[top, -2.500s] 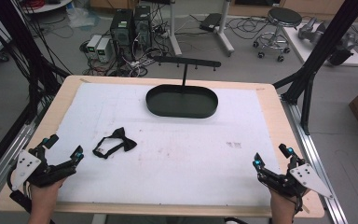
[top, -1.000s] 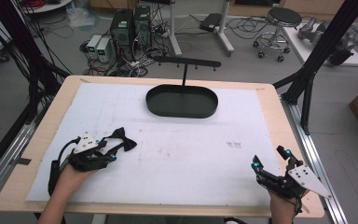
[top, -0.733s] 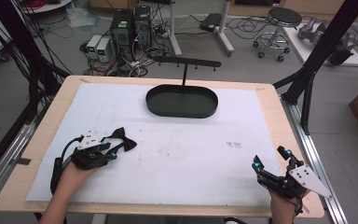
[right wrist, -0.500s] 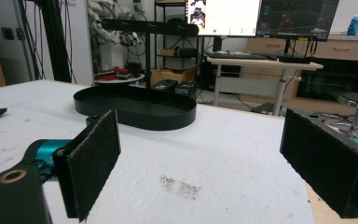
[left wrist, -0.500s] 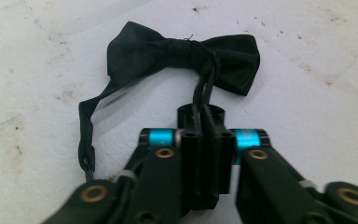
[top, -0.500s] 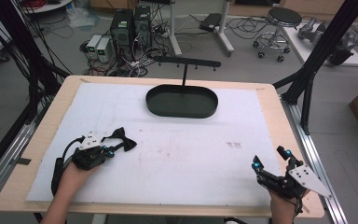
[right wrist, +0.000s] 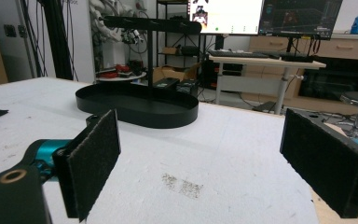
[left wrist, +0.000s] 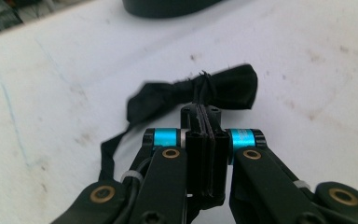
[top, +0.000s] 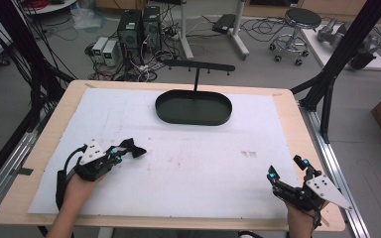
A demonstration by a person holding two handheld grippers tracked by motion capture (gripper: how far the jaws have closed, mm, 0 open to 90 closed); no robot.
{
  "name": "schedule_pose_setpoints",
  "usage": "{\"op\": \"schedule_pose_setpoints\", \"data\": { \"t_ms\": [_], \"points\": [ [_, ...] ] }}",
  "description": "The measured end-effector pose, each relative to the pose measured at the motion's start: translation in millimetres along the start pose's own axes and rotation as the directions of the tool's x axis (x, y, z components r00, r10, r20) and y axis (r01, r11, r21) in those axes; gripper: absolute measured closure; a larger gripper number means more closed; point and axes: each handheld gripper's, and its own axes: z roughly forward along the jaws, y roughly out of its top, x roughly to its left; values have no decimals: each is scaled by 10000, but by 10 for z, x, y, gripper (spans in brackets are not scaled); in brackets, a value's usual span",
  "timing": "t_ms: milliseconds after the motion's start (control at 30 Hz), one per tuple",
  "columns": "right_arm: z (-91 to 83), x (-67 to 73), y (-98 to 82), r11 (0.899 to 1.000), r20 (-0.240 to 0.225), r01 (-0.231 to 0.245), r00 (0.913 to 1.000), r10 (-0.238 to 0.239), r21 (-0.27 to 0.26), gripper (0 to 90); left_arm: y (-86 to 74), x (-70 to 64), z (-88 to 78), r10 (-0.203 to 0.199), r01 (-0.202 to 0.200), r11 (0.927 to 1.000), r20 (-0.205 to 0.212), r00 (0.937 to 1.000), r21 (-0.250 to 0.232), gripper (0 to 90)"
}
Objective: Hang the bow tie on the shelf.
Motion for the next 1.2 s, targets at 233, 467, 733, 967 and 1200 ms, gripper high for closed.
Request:
{"op": "schedule_pose_setpoints", "data": {
  "t_ms": [233,467,733,967,1200],
  "points": [
    [8,-2,-5,10000,-9,52,10000,-52,-5,112,131,-43,-87,137,-214,9884,-524,9985,-1507,886],
    [13,-5,-12,10000,-41,50,10000,-50,18,112,309,-145,-111,314,-590,9521,-961,9949,-3001,886],
    [14,-8,-17,10000,-56,-20,10000,20,36,111,509,-213,-74,132,-617,9016,-1152,9932,-4282,887],
    [15,-17,-23,10000,-46,-41,10000,41,14,111,734,-247,32,-120,-283,8489,-728,9973,-5278,887],
    [30,-13,-34,10000,-96,-63,9999,64,71,111,973,-228,194,-364,136,8133,-275,9990,-5817,887]
  ]
}}
